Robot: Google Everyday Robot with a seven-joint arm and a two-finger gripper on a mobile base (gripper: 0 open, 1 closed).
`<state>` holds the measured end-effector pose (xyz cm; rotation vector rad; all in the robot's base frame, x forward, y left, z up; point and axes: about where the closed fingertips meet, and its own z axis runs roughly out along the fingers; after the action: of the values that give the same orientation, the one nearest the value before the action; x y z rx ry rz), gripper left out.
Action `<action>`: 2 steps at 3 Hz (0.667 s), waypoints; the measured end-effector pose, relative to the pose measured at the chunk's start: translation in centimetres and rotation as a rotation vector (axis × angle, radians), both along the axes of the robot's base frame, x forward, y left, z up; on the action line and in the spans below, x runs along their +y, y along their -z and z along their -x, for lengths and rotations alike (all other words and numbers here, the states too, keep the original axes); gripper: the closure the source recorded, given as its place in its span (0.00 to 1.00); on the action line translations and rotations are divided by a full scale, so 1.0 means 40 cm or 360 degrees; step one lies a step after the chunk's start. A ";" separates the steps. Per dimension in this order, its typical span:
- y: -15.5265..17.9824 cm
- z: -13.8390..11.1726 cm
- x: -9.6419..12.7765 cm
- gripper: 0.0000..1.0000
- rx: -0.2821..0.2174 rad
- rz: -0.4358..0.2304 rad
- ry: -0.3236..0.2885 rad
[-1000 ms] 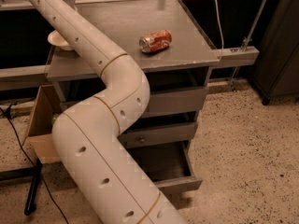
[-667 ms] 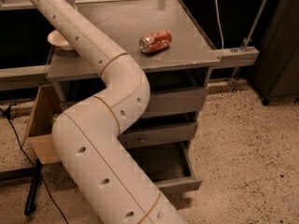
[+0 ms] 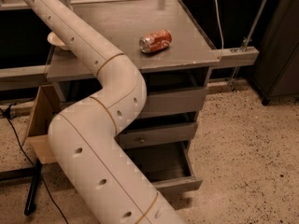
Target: Place coke can into bottom drawer
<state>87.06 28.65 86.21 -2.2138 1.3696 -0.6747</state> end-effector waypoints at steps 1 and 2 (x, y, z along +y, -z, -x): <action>0.018 0.011 0.029 0.00 0.0007 -0.0001 -0.0010; 0.001 0.011 0.029 0.00 0.0007 -0.0001 -0.0010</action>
Offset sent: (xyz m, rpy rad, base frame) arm 0.3130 0.4057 -0.3006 -0.0905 0.2591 0.0506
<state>86.61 29.80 86.16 -2.2193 1.3643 -0.6679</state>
